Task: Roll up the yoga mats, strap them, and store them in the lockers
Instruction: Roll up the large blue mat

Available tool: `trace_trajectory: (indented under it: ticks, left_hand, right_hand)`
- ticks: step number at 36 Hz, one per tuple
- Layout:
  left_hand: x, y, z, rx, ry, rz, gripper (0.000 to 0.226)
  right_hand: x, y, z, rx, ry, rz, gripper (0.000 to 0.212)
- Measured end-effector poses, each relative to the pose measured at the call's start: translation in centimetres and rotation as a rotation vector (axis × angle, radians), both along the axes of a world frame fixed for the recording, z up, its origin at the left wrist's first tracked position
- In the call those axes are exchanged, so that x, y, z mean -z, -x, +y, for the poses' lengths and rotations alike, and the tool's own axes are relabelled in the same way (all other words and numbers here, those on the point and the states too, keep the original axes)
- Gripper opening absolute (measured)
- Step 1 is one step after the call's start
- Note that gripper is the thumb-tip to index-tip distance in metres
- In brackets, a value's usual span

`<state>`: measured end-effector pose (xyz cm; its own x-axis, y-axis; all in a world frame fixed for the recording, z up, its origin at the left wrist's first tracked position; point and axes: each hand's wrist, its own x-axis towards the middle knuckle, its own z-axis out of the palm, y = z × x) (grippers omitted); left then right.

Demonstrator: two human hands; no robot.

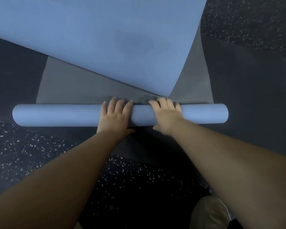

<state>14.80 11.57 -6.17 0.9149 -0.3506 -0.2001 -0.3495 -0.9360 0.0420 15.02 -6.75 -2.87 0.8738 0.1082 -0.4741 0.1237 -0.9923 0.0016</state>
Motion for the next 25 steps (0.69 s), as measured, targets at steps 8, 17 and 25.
trace_trajectory:
  ticks: [8,17,25]
  left_hand:
    - [-0.1,-1.3,0.0,0.022,-0.037,-0.112,0.087]
    - [-1.1,0.6,1.4,0.112,0.131,-0.193,0.065]
    - [-1.8,5.3,1.5,0.131,0.173,-0.087,0.055]
  right_hand:
    - [2.1,2.3,0.0,-0.011,0.067,-0.269,0.083]
    - [-0.5,4.3,-0.5,-0.043,0.012,-0.112,0.066]
    - [-2.5,6.8,-0.8,-0.059,-0.02,0.118,0.075]
